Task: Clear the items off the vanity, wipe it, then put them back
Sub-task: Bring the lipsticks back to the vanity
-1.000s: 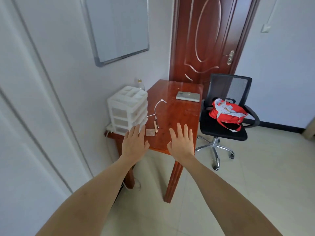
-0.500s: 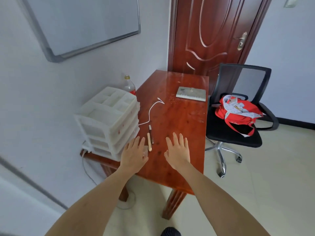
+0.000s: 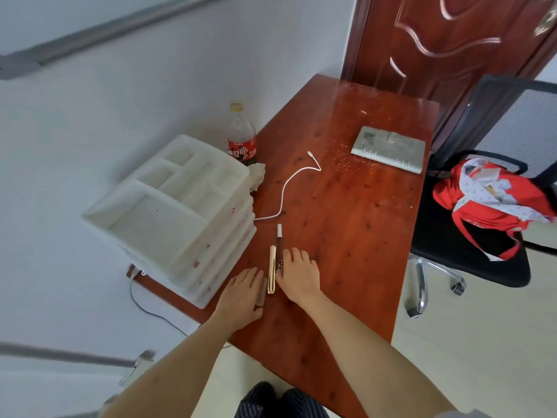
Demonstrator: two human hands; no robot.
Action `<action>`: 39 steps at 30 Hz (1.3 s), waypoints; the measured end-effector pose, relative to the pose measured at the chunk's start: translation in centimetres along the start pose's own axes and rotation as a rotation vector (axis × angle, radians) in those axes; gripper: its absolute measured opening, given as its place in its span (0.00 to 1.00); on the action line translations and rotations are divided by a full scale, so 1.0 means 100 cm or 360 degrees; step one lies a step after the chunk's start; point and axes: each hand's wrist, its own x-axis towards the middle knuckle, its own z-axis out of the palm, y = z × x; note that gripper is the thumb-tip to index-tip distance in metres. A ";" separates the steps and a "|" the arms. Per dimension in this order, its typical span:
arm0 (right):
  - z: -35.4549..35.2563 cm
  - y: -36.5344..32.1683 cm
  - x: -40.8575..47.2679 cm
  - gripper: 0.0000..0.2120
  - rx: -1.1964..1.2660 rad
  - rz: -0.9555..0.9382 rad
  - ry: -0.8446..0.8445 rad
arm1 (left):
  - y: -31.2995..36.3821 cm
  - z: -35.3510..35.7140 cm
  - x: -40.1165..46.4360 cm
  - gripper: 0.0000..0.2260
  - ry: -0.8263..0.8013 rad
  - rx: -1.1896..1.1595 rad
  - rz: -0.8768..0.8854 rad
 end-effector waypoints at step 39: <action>0.026 -0.049 -0.049 0.06 0.0487 -0.0416 0.0218 | -0.034 0.022 -0.086 0.26 0.0501 -0.0370 -0.0448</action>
